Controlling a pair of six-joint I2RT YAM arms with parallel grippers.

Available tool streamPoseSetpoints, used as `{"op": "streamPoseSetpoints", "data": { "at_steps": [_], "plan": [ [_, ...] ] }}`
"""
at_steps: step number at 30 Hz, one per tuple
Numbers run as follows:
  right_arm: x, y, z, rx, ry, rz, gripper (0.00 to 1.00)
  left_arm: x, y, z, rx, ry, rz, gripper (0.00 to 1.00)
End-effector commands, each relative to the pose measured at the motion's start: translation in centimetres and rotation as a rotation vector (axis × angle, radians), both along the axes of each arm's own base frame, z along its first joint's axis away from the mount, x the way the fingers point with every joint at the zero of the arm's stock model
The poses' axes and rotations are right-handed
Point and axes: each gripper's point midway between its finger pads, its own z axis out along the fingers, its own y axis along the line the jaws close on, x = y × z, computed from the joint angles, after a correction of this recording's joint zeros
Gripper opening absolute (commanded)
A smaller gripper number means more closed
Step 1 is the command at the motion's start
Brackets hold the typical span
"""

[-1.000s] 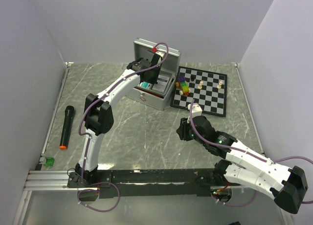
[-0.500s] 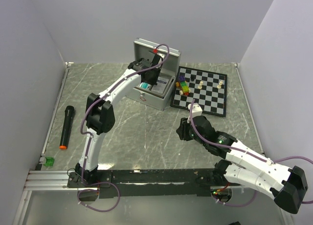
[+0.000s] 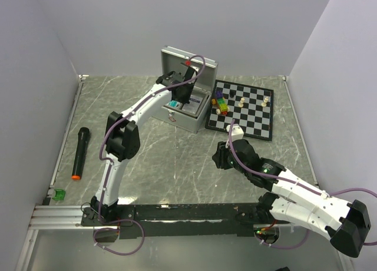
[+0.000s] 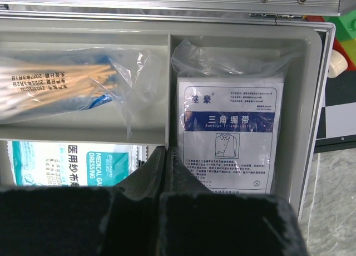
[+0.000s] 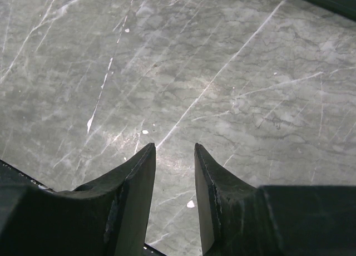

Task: Organize the medicine kit

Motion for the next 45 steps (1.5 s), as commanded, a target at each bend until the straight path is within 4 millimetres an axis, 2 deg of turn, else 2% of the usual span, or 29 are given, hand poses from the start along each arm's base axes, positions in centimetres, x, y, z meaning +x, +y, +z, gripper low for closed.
{"op": "streamPoseSetpoints", "data": {
  "at_steps": [1, 4, 6, 9, 10, 11, 15, 19, 22, 25, 28, 30, 37, 40, 42, 45],
  "plan": [
    [0.7, 0.3, 0.7, 0.024, -0.026, -0.016, 0.41, 1.3, -0.3, 3.2, -0.020, -0.100, 0.015, 0.01],
    [0.7, 0.2, 0.7, 0.020, -0.025, -0.020, 0.41, 1.5, -0.1, 2.9, -0.015, -0.097, 0.027, 0.02],
    [0.7, 0.2, 0.8, 0.023, -0.027, -0.019, 0.41, 1.4, 0.1, 2.8, -0.012, -0.095, 0.034, 0.07],
    [0.7, 0.2, 0.9, 0.024, -0.028, -0.019, 0.41, 1.4, 0.0, 3.3, -0.019, -0.107, 0.037, 0.19],
    [0.7, 0.3, 0.9, 0.024, -0.026, -0.018, 0.41, 1.3, 0.1, 3.2, -0.017, -0.105, 0.039, 0.27],
    [0.7, 0.3, 1.0, 0.025, -0.027, -0.018, 0.41, 1.4, 0.1, 3.6, -0.021, -0.114, 0.043, 0.34],
    [0.7, 0.3, 1.1, 0.029, -0.028, -0.017, 0.41, 1.6, 0.5, 4.5, -0.025, -0.137, 0.061, 0.47],
    [0.8, 0.2, 1.1, 0.022, -0.030, -0.021, 0.41, 1.2, 1.1, 6.7, -0.058, -0.176, 0.110, 0.55],
    [1.0, 0.1, 1.2, 0.012, -0.036, -0.024, 0.41, 0.5, 2.7, 8.2, -0.093, -0.235, 0.179, 0.60],
    [1.2, 0.2, 1.5, 0.005, -0.043, -0.023, 0.42, -0.6, 4.3, 7.0, -0.103, -0.240, 0.229, 0.63],
    [1.4, 0.3, 1.9, 0.000, -0.053, -0.021, 0.41, -1.6, 5.7, 4.1, -0.097, -0.185, 0.252, 0.62],
    [1.5, 0.3, 2.4, 0.003, -0.062, -0.018, 0.41, -1.5, 6.3, 3.1, -0.106, -0.184, 0.279, 0.61],
    [1.2, 0.4, 3.0, 0.026, -0.046, -0.022, 0.41, 0.3, 6.6, 4.9, -0.185, -0.315, 0.324, 0.63],
    [1.1, 0.4, 3.1, 0.035, -0.042, -0.028, 0.41, 0.9, 6.9, 5.0, -0.185, -0.310, 0.339, 0.63],
    [1.2, 0.2, 3.4, 0.030, -0.047, -0.036, 0.41, 1.2, 6.9, 4.5, -0.176, -0.299, 0.340, 0.63],
    [1.5, -0.1, 4.3, 0.017, -0.069, -0.051, 0.41, 0.8, 7.2, 2.6, -0.124, -0.244, 0.338, 0.59]
  ]
}}
